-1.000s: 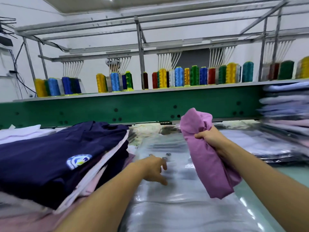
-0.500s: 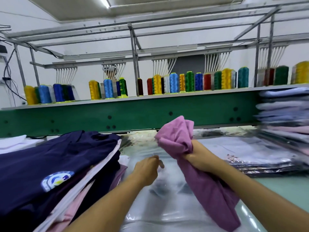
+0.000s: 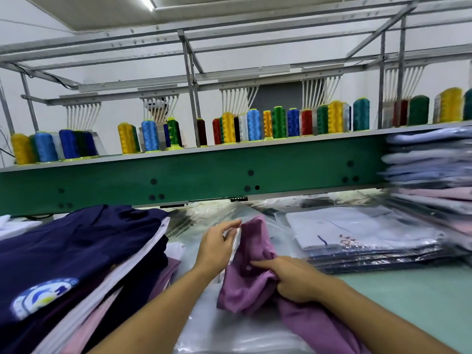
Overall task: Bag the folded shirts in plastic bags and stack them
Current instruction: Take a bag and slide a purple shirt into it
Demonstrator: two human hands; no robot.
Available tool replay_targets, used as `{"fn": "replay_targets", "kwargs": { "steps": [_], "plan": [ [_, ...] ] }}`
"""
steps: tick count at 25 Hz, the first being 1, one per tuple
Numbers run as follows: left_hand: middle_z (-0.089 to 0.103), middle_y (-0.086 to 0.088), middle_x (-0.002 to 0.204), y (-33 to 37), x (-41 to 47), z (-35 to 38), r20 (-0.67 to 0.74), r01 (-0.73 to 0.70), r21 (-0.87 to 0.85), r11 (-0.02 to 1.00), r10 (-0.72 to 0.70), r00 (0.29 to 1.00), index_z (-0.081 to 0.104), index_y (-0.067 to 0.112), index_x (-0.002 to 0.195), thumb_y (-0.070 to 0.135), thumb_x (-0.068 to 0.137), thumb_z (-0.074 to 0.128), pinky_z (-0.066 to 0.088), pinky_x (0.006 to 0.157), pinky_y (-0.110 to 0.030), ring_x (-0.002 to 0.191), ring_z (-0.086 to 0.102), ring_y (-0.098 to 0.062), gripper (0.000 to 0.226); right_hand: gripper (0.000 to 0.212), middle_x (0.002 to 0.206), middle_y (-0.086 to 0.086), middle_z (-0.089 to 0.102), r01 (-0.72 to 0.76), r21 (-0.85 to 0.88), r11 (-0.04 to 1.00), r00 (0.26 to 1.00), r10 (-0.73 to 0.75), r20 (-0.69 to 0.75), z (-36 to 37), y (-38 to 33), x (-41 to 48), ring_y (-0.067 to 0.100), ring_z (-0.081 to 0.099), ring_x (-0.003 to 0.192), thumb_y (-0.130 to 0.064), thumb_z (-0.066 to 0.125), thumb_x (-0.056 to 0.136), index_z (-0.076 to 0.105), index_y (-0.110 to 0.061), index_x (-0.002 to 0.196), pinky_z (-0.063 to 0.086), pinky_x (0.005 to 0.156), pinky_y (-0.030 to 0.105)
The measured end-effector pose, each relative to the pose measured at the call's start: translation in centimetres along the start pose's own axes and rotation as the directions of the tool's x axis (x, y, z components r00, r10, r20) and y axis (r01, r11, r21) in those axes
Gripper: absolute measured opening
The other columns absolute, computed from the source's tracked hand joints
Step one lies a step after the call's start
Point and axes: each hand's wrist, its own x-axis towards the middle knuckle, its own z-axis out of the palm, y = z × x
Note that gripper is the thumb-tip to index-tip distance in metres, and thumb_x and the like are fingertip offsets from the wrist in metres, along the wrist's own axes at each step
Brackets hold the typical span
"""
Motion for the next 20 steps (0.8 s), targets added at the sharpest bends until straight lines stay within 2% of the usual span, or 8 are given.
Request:
{"fn": "replay_targets", "kwargs": {
  "steps": [2, 5, 9, 11, 14, 17, 18, 20],
  "plan": [
    [0.067, 0.018, 0.124, 0.7, 0.1, 0.3, 0.016, -0.115, 0.119, 0.986, 0.114, 0.993, 0.066, 0.029, 0.130, 0.022, 0.098, 0.062, 0.049, 0.091, -0.026, 0.105, 0.054, -0.009, 0.033, 0.061, 0.148, 0.002, 0.052, -0.012, 0.053, 0.999, 0.999, 0.010, 0.043, -0.1, 0.0, 0.4, 0.029, 0.050, 0.131, -0.021, 0.045, 0.093, 0.036, -0.044, 0.149, 0.046, 0.100, 0.038],
    [0.054, 0.023, 0.140, 1.4, 0.0, 0.7, 0.104, -0.275, 0.342, 0.898, 0.255, 0.961, 0.053, 0.038, 0.141, 0.029, 0.098, 0.060, 0.049, 0.094, -0.029, 0.103, 0.060, -0.015, 0.044, 0.040, 0.139, 0.014, 0.057, -0.072, 0.166, 0.984, 0.992, 0.053, 0.114, -0.2, 0.2, 1.6, 0.035, 0.055, 0.122, -0.021, 0.043, 0.100, 0.049, -0.021, 0.140, 0.046, 0.102, 0.043],
    [0.040, 0.028, 0.150, 2.6, 0.0, 0.3, 0.195, -0.412, 0.489, 0.769, 0.364, 0.911, 0.041, 0.040, 0.149, 0.025, 0.101, 0.051, 0.054, 0.086, -0.038, 0.123, 0.056, -0.014, 0.051, 0.043, 0.128, 0.014, 0.063, -0.179, 0.343, 0.922, 0.968, 0.104, 0.228, -1.0, 0.6, 3.1, 0.028, 0.059, 0.110, -0.003, 0.052, 0.085, 0.058, -0.010, 0.126, 0.049, 0.093, 0.033],
    [0.039, 0.027, 0.152, 2.8, 0.0, -0.2, 0.299, -0.485, 0.517, 0.706, 0.382, 0.874, 0.041, 0.041, 0.148, 0.028, 0.102, 0.049, 0.055, 0.086, -0.039, 0.126, 0.055, -0.014, 0.049, 0.040, 0.124, 0.017, 0.064, -0.255, 0.390, 0.885, 0.959, 0.180, 0.219, -1.2, 1.0, 4.2, 0.030, 0.061, 0.113, 0.000, 0.051, 0.084, 0.062, -0.006, 0.122, 0.051, 0.097, 0.039],
    [0.042, 0.023, 0.151, 2.7, 0.1, -1.3, 0.429, -0.557, 0.520, 0.647, 0.365, 0.826, 0.046, 0.040, 0.146, 0.034, 0.102, 0.047, 0.055, 0.086, -0.041, 0.122, 0.059, -0.018, 0.044, 0.036, 0.119, 0.020, 0.065, -0.308, 0.535, 0.787, 0.947, 0.306, 0.096, -2.0, 1.5, 5.8, 0.031, 0.062, 0.113, 0.004, 0.046, 0.087, 0.062, 0.000, 0.118, 0.052, 0.098, 0.042],
    [0.040, 0.023, 0.153, 2.5, 0.0, -2.3, 0.406, -0.569, 0.514, 0.642, 0.402, 0.821, 0.042, 0.041, 0.147, 0.031, 0.101, 0.048, 0.056, 0.081, -0.041, 0.119, 0.061, -0.020, 0.048, 0.038, 0.116, 0.013, 0.065, -0.302, 0.531, 0.792, 0.946, 0.319, 0.061, -2.6, 1.0, 6.5, 0.030, 0.061, 0.111, 0.003, 0.052, 0.085, 0.062, -0.006, 0.120, 0.052, 0.097, 0.039],
    [0.036, 0.026, 0.154, 2.4, -0.1, -2.5, 0.376, -0.562, 0.544, 0.623, 0.418, 0.827, 0.039, 0.041, 0.149, 0.025, 0.099, 0.049, 0.058, 0.077, -0.040, 0.118, 0.061, -0.018, 0.053, 0.045, 0.117, 0.010, 0.063, -0.302, 0.476, 0.826, 0.952, 0.289, 0.101, -2.2, 0.6, 6.7, 0.028, 0.059, 0.113, 0.001, 0.057, 0.082, 0.060, -0.011, 0.125, 0.052, 0.096, 0.036],
    [0.031, 0.026, 0.157, 2.2, -0.2, -2.6, 0.283, -0.557, 0.614, 0.559, 0.503, 0.817, 0.038, 0.035, 0.152, 0.009, 0.088, 0.058, 0.058, 0.063, -0.034, 0.107, 0.063, -0.014, 0.072, 0.069, 0.135, 0.010, 0.055, -0.307, 0.388, 0.869, 0.947, 0.238, 0.215, -1.1, -0.8, 7.1, 0.029, 0.052, 0.126, -0.004, 0.062, 0.081, 0.044, -0.014, 0.147, 0.047, 0.103, 0.035]
  ]
}}
